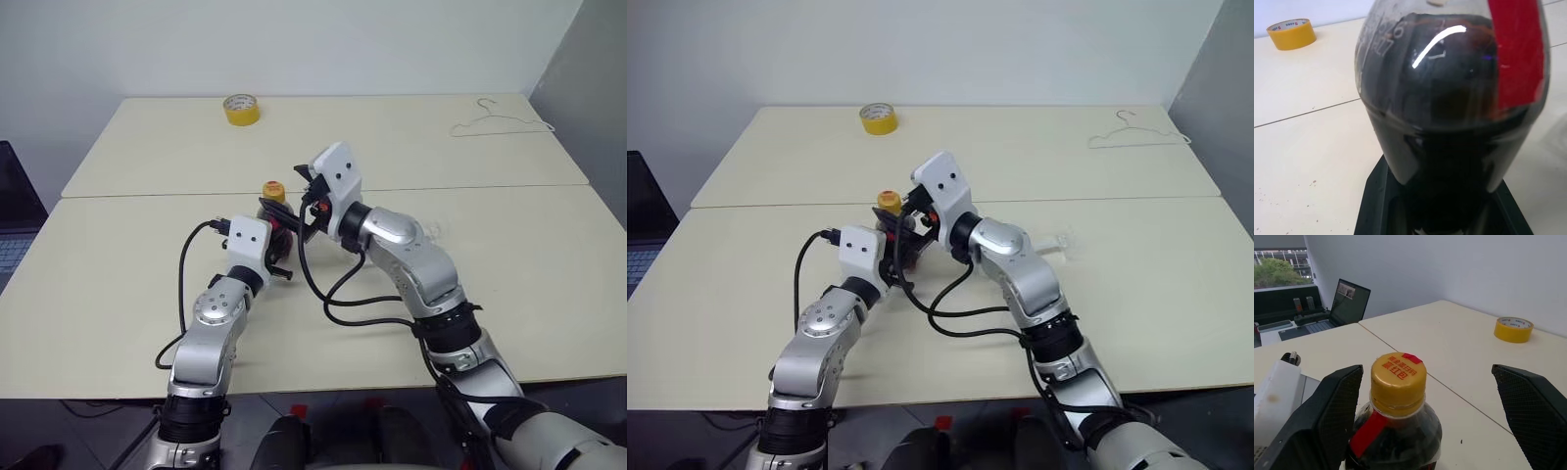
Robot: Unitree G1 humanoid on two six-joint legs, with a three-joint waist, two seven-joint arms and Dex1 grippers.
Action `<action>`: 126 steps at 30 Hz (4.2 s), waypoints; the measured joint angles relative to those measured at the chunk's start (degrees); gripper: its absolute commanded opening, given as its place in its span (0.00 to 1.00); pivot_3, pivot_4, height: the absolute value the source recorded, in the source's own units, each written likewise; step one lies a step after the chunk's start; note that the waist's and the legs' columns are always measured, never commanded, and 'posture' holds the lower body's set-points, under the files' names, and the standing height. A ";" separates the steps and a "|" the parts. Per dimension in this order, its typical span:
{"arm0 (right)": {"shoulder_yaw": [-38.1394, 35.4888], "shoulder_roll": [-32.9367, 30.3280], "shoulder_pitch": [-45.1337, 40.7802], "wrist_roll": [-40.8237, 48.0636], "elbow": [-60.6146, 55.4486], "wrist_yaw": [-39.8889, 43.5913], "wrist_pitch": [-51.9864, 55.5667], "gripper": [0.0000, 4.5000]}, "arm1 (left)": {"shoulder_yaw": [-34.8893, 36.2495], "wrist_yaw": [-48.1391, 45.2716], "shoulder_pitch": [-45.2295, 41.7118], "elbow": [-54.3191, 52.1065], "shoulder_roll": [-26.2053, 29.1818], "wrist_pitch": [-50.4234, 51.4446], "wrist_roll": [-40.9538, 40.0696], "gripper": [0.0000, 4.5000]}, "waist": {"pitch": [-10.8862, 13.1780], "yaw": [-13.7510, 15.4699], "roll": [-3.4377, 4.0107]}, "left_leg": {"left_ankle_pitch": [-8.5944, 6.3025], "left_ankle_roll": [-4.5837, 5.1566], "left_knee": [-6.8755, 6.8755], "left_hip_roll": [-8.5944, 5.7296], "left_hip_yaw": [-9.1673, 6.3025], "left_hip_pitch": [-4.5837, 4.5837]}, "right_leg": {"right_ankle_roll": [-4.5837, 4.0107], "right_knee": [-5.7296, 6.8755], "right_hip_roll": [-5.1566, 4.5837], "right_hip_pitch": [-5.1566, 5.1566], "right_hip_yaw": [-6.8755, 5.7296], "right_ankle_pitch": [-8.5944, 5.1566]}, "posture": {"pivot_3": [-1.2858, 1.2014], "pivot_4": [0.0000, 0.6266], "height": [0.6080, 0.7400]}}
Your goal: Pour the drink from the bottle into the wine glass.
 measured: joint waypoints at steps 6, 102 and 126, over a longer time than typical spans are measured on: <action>-0.44 -0.09 0.01 0.02 0.11 -0.01 0.00 1.00 | -0.02 -0.03 -0.06 0.00 0.02 0.00 0.00 0.14 | 0.00 -0.01 0.00 | 0.00 0.00 0.00 0.01 0.00 0.00 | 0.00 0.00 0.00 0.00 0.00 0.00 | 0.52 0.24 1.00; -0.55 -3.12 1.24 0.36 -3.89 0.04 2.72 1.00 | -0.76 -1.10 -0.73 0.47 0.19 -0.02 -0.05 0.14 | 0.00 0.00 0.00 | 0.00 0.00 0.00 -0.01 0.00 -0.01 | 0.00 0.00 0.00 0.00 0.01 0.00 | 0.52 0.24 1.00; -4.85 -6.98 3.71 8.89 -13.51 2.68 12.97 1.00 | -0.06 -1.18 -0.70 0.49 0.30 -0.02 -0.06 0.14 | 0.00 -0.02 0.00 | 0.00 0.00 -0.02 0.03 0.01 0.00 | 0.00 0.01 0.02 0.00 0.00 0.00 | 0.52 0.24 1.00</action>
